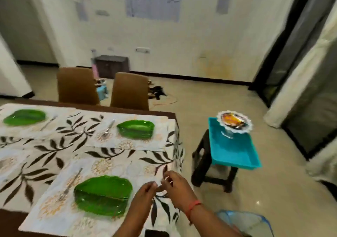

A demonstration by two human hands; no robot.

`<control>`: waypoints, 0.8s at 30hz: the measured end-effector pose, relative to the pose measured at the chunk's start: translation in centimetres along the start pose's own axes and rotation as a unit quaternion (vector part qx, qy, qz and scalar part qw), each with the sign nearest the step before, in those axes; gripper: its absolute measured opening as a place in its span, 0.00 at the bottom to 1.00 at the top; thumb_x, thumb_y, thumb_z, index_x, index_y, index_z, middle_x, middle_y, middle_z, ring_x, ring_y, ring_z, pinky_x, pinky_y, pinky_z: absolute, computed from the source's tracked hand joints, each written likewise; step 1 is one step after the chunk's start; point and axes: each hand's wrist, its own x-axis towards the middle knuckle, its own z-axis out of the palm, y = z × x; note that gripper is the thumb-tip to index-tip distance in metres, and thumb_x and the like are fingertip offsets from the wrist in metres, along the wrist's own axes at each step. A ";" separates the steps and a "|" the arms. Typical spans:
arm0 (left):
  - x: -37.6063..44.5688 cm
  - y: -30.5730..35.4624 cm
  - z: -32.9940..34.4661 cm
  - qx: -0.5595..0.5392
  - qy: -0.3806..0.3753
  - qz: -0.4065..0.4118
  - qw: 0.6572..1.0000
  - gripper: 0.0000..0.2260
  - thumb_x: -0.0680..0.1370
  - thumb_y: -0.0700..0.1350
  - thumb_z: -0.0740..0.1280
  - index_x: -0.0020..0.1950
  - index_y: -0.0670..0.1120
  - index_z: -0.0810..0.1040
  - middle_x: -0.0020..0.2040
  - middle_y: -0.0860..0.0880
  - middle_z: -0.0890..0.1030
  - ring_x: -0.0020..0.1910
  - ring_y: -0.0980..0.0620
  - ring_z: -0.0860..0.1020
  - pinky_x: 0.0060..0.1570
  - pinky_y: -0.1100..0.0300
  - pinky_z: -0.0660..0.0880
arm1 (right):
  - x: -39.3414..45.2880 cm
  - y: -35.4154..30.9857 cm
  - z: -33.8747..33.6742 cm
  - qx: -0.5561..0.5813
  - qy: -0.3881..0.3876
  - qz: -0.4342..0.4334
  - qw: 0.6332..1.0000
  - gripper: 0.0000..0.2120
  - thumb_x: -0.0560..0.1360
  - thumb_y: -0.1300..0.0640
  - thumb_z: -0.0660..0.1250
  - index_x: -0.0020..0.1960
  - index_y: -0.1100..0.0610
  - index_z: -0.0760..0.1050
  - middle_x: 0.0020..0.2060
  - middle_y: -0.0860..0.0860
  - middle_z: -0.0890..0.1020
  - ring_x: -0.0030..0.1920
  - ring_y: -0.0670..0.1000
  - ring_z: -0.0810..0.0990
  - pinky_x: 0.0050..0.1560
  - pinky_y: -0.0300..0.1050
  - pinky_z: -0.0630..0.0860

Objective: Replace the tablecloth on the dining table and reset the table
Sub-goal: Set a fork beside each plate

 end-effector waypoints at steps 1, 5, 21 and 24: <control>-0.4 0.1 2.0 0.054 -0.023 0.019 0.998 0.09 0.81 0.55 0.65 0.57 0.53 0.79 0.61 0.49 0.81 0.59 0.50 0.79 0.64 0.47 0.74 | -2.0 0.7 -1.2 0.002 0.021 0.005 1.000 0.12 0.79 0.47 0.63 0.61 0.47 0.75 0.54 0.45 0.78 0.49 0.42 0.80 0.50 0.37 0.79; -3.5 -0.2 10.8 0.163 -0.150 0.072 0.973 0.11 0.82 0.56 0.61 0.63 0.59 0.76 0.63 0.51 0.80 0.61 0.52 0.78 0.65 0.48 0.74 | -9.6 4.2 -6.1 0.003 0.092 0.052 0.994 0.12 0.80 0.53 0.63 0.62 0.50 0.75 0.57 0.48 0.79 0.53 0.44 0.78 0.53 0.29 0.72; -26.6 -18.5 41.0 0.348 -0.439 0.113 0.820 0.09 0.84 0.44 0.59 0.60 0.50 0.78 0.55 0.51 0.81 0.60 0.52 0.77 0.65 0.58 0.70 | -45.8 27.2 -17.3 0.096 0.241 0.239 0.936 0.13 0.77 0.65 0.63 0.61 0.59 0.78 0.59 0.56 0.81 0.59 0.47 0.77 0.55 0.25 0.66; -32.5 -21.0 47.4 0.368 -0.460 0.109 0.801 0.10 0.84 0.47 0.58 0.55 0.61 0.76 0.53 0.57 0.81 0.58 0.56 0.78 0.58 0.65 0.71 | -52.4 32.6 -20.9 0.093 0.213 0.283 0.930 0.11 0.77 0.61 0.64 0.59 0.58 0.76 0.56 0.54 0.80 0.57 0.52 0.78 0.52 0.27 0.67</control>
